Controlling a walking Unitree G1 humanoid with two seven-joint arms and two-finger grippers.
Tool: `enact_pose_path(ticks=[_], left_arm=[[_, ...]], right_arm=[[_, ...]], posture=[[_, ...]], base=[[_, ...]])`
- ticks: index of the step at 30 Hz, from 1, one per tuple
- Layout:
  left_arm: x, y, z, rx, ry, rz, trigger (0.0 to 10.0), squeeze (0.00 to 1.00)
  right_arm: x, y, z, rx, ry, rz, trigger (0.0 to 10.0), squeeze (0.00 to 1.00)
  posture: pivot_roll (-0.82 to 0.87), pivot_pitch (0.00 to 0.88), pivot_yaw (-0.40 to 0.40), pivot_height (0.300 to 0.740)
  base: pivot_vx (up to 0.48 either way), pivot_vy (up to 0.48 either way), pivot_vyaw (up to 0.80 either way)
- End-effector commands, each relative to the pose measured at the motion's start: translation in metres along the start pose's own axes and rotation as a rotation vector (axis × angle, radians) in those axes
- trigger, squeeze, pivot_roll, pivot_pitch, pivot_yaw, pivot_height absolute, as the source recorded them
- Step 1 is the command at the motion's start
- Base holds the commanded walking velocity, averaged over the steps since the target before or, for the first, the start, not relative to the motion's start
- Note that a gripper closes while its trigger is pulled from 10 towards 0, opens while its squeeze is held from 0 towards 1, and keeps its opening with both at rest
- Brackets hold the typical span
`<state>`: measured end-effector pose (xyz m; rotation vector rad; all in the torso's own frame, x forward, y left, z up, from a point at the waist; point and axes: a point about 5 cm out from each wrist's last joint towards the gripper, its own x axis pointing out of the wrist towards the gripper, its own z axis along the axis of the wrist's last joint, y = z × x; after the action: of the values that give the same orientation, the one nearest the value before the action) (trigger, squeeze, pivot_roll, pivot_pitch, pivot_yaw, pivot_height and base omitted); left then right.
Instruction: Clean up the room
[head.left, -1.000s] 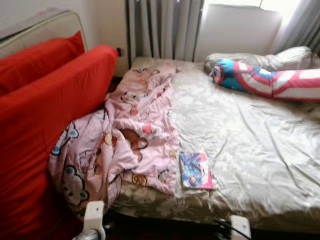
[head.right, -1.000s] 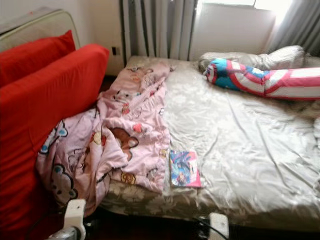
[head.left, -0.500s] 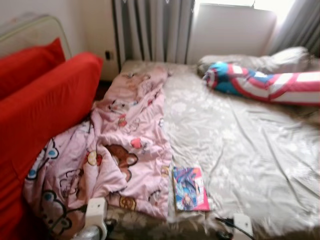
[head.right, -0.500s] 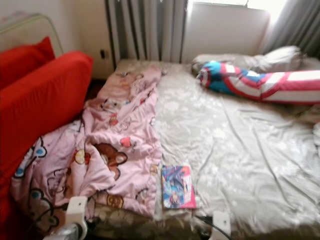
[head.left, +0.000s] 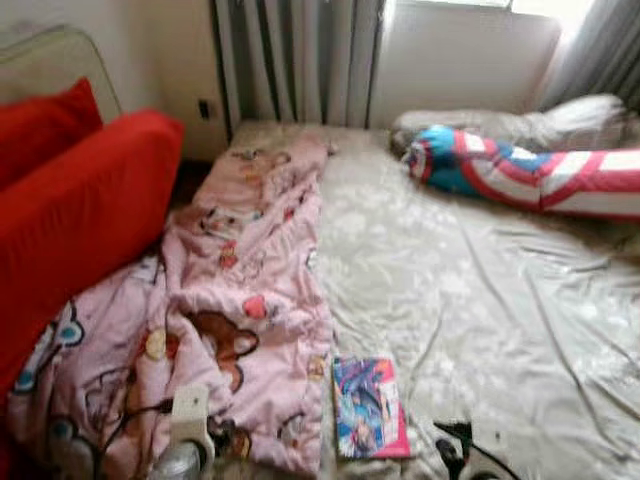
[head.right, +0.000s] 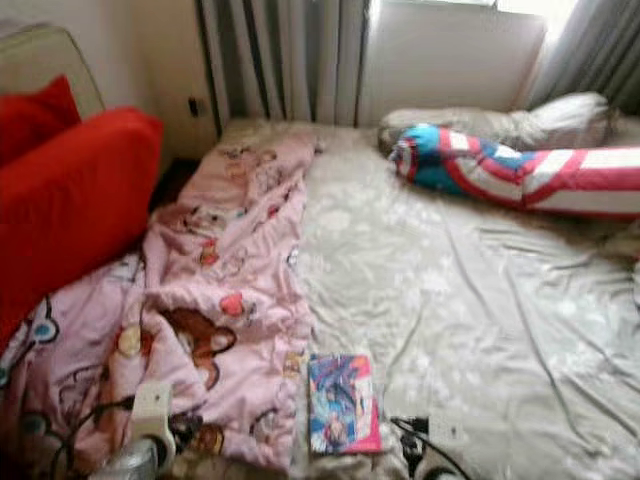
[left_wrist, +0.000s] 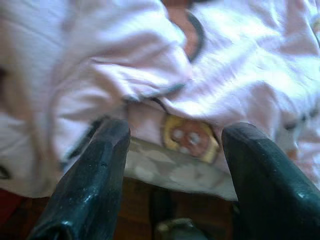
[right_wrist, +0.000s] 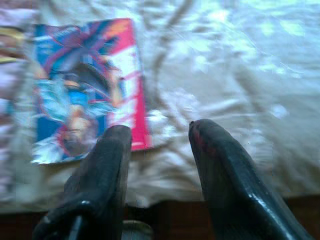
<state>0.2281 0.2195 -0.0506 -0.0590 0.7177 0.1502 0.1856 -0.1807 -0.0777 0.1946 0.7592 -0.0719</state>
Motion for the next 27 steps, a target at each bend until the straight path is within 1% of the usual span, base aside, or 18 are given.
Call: enact_pose_path(ticks=[1, 2, 5, 7, 9, 13, 14, 15, 16, 17, 18, 19, 20, 23, 24, 25, 26, 27], left_arm=[[-0.001, -0.002, 0.0, -0.028, -0.027, -0.005, 10.0, 0.0], [-0.001, -0.002, 0.003, -0.036, -0.067, -0.012, 10.0, 0.0], [-0.002, -0.002, 0.008, -0.047, -0.122, -0.024, 10.0, 0.0], [-0.002, -0.002, 0.008, -0.052, -0.133, -0.025, 10.0, 0.0], [-0.003, -0.003, 0.011, -0.07, -0.169, -0.045, 10.0, 0.0], [-0.004, -0.003, 0.011, -0.067, -0.188, -0.057, 10.0, 0.0], [-0.002, -0.007, 0.027, -0.071, -0.259, -0.079, 10.0, 0.0], [0.0, -0.01, 0.039, -0.072, -0.308, -0.092, 10.0, 0.0], [0.004, -0.02, 0.085, -0.058, -0.44, -0.115, 10.0, 0.0], [0.003, -0.027, 0.116, -0.05, -0.53, -0.13, 10.0, 0.0], [0.002, -0.032, 0.136, -0.048, -0.587, -0.142, 10.0, 0.0], [0.0, -0.036, 0.147, -0.047, -0.624, -0.151, 10.0, 0.0], [-0.002, -0.039, 0.151, -0.042, -0.652, -0.159, 10.0, 0.0], [-0.003, -0.039, 0.153, -0.042, -0.674, -0.157, 10.0, 0.0], [-0.004, -0.039, 0.154, -0.033, -0.681, -0.156, 10.0, 0.0], [-0.004, -0.039, 0.155, -0.019, -0.686, -0.157, 10.0, 0.0], [-0.005, -0.04, 0.157, -0.008, -0.694, -0.166, 10.0, 0.0], [-0.005, -0.04, 0.158, -0.001, -0.699, -0.172, 10.0, 0.0]], right_arm=[[-0.003, -0.009, 0.0, 0.009, -0.034, -0.034, 10.0, 0.0], [-0.004, -0.008, 0.004, 0.016, -0.082, -0.035, 10.0, 0.0], [-0.004, -0.006, 0.008, 0.019, -0.139, -0.009, 10.0, 0.0], [-0.004, -0.006, 0.009, 0.016, -0.145, -0.006, 10.0, 0.0], [-0.005, -0.004, 0.012, -0.016, -0.184, 0.016, 10.0, 0.0], [-0.007, -0.004, 0.012, 0.003, -0.207, 0.006, 10.0, 0.0], [-0.007, -0.005, 0.012, 0.026, -0.221, -0.003, 10.0, 0.0], [-0.008, -0.005, 0.012, 0.036, -0.228, -0.004, 10.0, 0.0], [-0.008, -0.005, 0.011, 0.038, -0.236, -0.005, 10.0, 0.0], [-0.009, -0.005, 0.011, 0.038, -0.241, -0.006, 10.0, 0.0], [-0.009, -0.005, 0.011, 0.042, -0.245, -0.008, 10.0, 0.0], [-0.01, -0.006, 0.011, 0.05, -0.251, -0.012, 10.0, 0.0], [-0.01, -0.007, 0.011, 0.053, -0.258, -0.019, 10.0, 0.0], [-0.011, -0.007, 0.01, 0.053, -0.258, -0.021, 10.0, 0.0], [0.002, -0.005, 0.061, 0.02, -0.392, -0.006, 10.0, 0.0], [0.008, -0.002, 0.113, -0.012, -0.512, 0.008, 10.0, 0.0], [0.009, 0.001, 0.151, -0.039, -0.599, 0.017, 10.0, 0.0], [0.007, 0.003, 0.172, -0.054, -0.647, 0.021, 10.0, 0.0]], posture=[[-0.05, 0.0, -0.045, 0.74], [-0.05, 0.0, -0.045, 0.74], [-0.05, 0.0, -0.039, 0.74], [-0.05, 0.0, -0.039, 0.74], [-0.06, 0.0, -0.039, 0.74], [-0.06, 0.0, -0.035, 0.74], [-0.06, 0.0, -0.031, 0.74], [-0.06, 0.0, -0.031, 0.74], [-0.06, 0.0, -0.03, 0.74], [-0.06, 0.0, -0.031, 0.74], [-0.06, 0.0, -0.032, 0.74], [-0.06, 0.0, -0.033, 0.74], [-0.06, 0.0, -0.037, 0.74], [-0.06, 0.0, -0.041, 0.74], [-0.05, 0.0, -0.048, 0.74], [-0.05, 0.0, -0.049, 0.74], [-0.05, 0.0, -0.047, 0.74], [-0.06, 0.0, -0.045, 0.74]], base=[[0.0, 0.0, 0.0], [0.0, 0.0, 0.0], [0.0, 0.0, 0.0], [0.0, 0.0, 0.0], [0.0, 0.0, 0.0], [0.0, 0.0, 0.0], [0.0, 0.0, 0.0], [0.0, 0.0, 0.0], [0.0, 0.0, 0.0], [0.0, 0.0, 0.0], [0.0, 0.0, 0.0], [0.0, 0.0, 0.0], [0.0, 0.0, 0.0], [0.0, 0.0, 0.0], [0.0, 0.0, 0.0], [0.0, 0.0, 0.0], [0.0, 0.0, 0.0], [0.0, 0.0, 0.0]])
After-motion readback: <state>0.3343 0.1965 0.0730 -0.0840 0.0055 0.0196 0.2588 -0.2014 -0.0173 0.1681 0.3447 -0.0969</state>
